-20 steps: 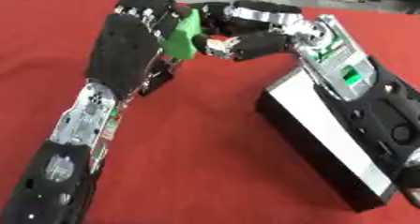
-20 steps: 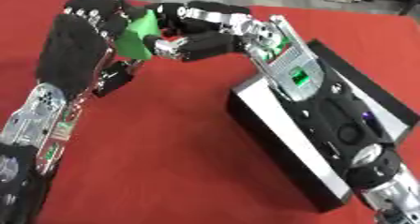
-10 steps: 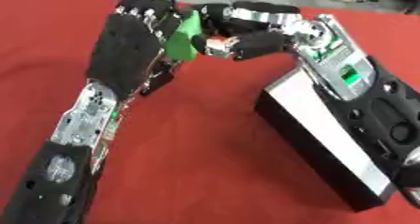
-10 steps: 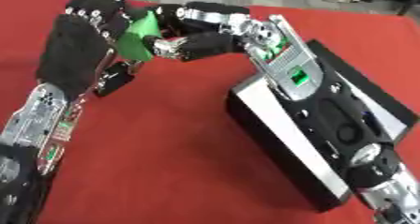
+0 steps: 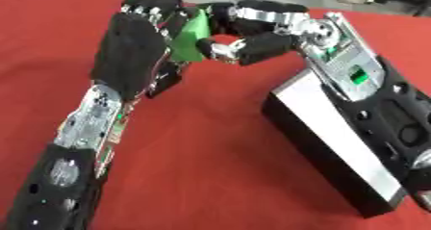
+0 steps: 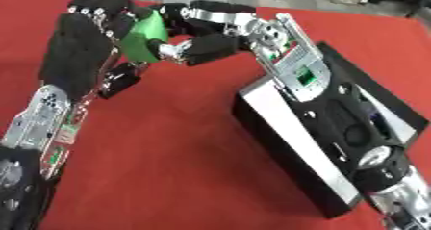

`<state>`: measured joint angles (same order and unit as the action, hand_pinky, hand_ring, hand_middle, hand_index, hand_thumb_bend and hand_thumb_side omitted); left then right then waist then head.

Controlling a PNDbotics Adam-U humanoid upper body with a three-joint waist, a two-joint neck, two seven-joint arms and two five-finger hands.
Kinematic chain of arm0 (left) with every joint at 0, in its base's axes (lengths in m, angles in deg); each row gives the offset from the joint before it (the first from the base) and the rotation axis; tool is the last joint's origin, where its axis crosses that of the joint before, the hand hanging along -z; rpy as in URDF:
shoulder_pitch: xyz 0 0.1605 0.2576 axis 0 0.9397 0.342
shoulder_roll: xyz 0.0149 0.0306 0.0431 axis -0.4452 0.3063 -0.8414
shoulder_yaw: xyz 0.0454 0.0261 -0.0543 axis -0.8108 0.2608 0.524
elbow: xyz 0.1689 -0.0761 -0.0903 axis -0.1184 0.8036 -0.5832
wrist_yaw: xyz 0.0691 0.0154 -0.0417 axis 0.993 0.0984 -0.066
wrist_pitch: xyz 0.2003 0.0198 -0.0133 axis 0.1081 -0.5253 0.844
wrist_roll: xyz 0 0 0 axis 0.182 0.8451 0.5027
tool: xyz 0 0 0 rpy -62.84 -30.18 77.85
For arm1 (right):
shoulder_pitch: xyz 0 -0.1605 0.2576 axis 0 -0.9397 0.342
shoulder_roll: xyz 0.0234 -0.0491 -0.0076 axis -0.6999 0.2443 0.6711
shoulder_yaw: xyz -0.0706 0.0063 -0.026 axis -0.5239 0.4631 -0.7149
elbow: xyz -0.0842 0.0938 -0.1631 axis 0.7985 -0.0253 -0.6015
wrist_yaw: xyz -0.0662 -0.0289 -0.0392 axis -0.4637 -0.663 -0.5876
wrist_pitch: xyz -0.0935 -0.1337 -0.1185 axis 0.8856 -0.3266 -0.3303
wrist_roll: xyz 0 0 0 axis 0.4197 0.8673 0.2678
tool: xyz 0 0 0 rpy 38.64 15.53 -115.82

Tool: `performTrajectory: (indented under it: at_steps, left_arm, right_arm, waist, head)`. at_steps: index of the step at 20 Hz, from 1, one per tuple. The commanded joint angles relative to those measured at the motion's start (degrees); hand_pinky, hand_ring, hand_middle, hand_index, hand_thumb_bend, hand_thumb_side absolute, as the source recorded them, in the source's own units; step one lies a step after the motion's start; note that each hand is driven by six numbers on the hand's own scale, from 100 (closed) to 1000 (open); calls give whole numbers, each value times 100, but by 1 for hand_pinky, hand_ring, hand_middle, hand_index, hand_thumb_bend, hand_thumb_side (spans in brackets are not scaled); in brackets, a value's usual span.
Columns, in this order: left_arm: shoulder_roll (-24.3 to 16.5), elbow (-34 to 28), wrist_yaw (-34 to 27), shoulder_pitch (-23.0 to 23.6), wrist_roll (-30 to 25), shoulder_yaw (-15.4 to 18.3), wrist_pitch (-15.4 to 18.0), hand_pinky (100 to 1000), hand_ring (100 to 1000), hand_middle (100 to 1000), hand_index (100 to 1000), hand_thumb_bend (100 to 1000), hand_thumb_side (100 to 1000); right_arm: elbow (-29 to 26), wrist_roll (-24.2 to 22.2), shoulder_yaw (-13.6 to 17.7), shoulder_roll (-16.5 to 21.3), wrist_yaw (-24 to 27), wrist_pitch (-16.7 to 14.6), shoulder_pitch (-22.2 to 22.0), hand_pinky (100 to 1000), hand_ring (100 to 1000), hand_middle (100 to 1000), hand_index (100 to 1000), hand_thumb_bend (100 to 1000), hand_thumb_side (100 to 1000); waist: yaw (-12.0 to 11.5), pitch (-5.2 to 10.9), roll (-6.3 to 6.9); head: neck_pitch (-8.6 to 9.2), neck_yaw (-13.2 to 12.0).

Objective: Pick up the objects with one hand, pass them to the other hand, and then place them into the box on the other side of the table.

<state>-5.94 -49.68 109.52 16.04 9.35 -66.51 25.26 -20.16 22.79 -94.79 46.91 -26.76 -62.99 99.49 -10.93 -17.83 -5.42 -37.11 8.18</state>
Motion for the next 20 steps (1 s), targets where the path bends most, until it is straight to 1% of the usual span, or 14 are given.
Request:
performTrajectory:
  at_steps: [1,10,13,17,19,20]
  left_arm:
    - [217,-146,-94,-252,41,-178,47,692,609,436,494,124,100]
    - [273,-173,-107,-275,-18,-284,131,690,611,438,497,140,100]
    - [275,-172,-72,-271,-46,-297,135,690,611,440,500,146,100]
    - [271,-162,-39,-263,-60,-293,122,691,612,441,506,150,100]
    - [264,-152,-23,-254,-71,-287,109,692,613,444,517,158,100]
    - [260,-145,-14,-248,-77,-282,100,693,614,445,522,162,100]
  right_arm:
    - [-25,12,-149,-148,-65,-65,117,1000,1000,1000,1000,100,541]
    - [11,128,-144,-157,-73,-28,155,1000,1000,1000,1000,100,535]
    - [30,180,-136,-158,-58,25,154,1000,1000,1000,1000,100,510]
    - [81,327,-105,-157,61,234,141,1000,1000,993,1000,100,483]
    - [87,409,-98,-146,184,389,135,1000,1000,947,998,100,453]
    - [87,445,-96,-139,247,469,130,1000,1000,931,983,100,441]
  waist:
    - [5,14,-63]
    - [-3,-5,-59]
    - [1,-11,-54]
    - [12,-11,-47]
    - [16,-8,-43]
    - [18,-6,-41]
  head:
    - [63,3]
    - [54,39]
    - [47,51]
    - [43,40]
    - [40,32]
    - [39,32]
